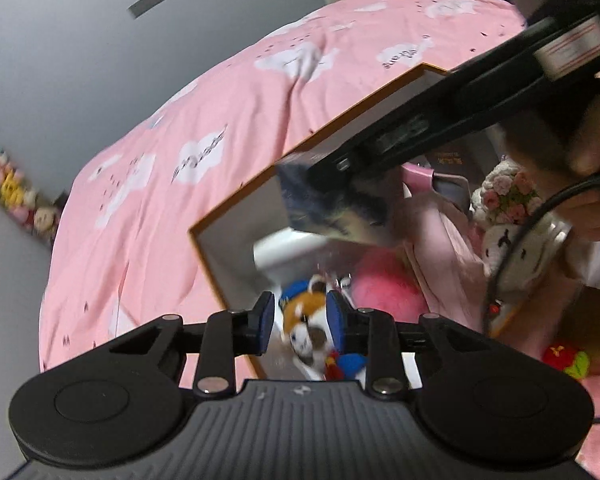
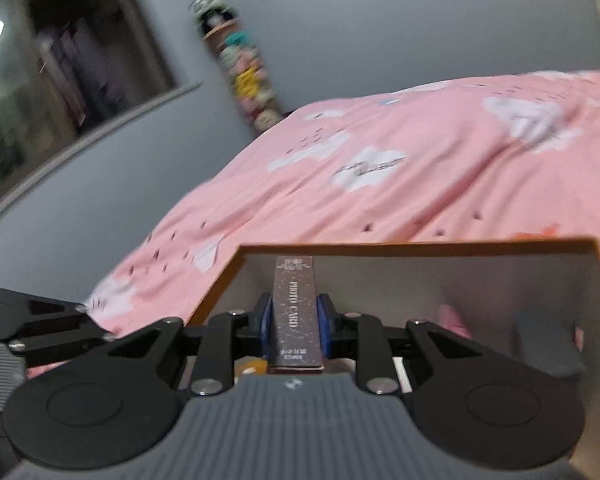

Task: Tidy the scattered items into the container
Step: 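Move both grippers back down to the items left on the bedspread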

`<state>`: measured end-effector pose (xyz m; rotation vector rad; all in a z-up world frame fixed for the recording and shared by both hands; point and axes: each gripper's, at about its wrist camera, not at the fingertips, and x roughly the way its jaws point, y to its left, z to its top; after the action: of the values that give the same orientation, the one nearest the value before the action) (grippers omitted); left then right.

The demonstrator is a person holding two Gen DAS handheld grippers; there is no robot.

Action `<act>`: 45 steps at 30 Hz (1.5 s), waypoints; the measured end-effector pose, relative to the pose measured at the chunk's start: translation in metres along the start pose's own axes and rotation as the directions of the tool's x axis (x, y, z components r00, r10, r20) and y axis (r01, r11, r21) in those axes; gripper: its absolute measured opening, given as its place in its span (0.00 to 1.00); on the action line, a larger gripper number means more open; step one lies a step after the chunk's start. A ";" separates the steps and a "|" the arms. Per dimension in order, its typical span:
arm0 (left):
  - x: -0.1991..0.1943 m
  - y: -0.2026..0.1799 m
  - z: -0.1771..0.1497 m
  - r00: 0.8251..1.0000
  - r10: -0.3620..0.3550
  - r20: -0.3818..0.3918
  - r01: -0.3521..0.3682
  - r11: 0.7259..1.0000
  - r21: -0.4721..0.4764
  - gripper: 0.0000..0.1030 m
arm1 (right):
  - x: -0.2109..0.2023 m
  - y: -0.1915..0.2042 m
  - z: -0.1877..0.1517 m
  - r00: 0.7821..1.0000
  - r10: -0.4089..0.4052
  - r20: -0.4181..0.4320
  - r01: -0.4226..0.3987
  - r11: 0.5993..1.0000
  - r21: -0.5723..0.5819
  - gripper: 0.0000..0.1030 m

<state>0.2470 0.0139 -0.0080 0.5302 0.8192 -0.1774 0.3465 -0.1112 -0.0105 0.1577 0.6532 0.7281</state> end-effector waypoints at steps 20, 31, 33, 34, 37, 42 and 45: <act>-0.056 -0.038 -0.039 1.000 0.026 0.003 -0.025 0.979 -0.201 0.33 | 0.055 0.069 -0.014 0.980 -0.065 -0.187 -0.092 0.688 -0.720 0.24; -0.071 -0.051 -0.058 0.999 0.030 -0.036 -0.037 0.977 -0.212 0.33 | 0.054 0.072 -0.026 0.953 -0.235 -0.189 0.000 0.628 -0.778 0.28; -0.073 -0.053 -0.061 0.999 0.029 -0.039 -0.037 0.977 -0.212 0.33 | 0.051 0.072 -0.032 0.946 -0.268 -0.183 0.019 0.608 -0.794 0.28; -0.074 -0.055 -0.063 0.999 0.027 -0.039 -0.035 0.976 -0.213 0.34 | 0.049 0.072 -0.034 0.943 -0.283 -0.177 0.030 0.600 -0.799 0.30; -0.077 -0.059 -0.067 0.999 0.020 -0.041 -0.028 0.977 -0.211 0.34 | 0.046 0.068 -0.040 0.928 -0.342 -0.151 0.075 0.568 -0.820 0.34; -0.084 -0.063 -0.077 0.999 0.023 -0.048 -0.033 0.977 -0.212 0.34 | 0.036 0.066 -0.046 0.905 -0.410 -0.116 0.130 0.524 -0.842 0.35; -0.088 -0.062 -0.085 0.998 0.027 -0.055 -0.039 0.971 -0.235 0.35 | 0.025 0.065 -0.048 0.895 -0.439 -0.085 0.174 0.517 -0.838 0.35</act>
<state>0.1107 0.0004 -0.0142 0.3252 0.8674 -0.0345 0.2945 -0.0501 -0.0375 -0.9500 0.5346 0.6362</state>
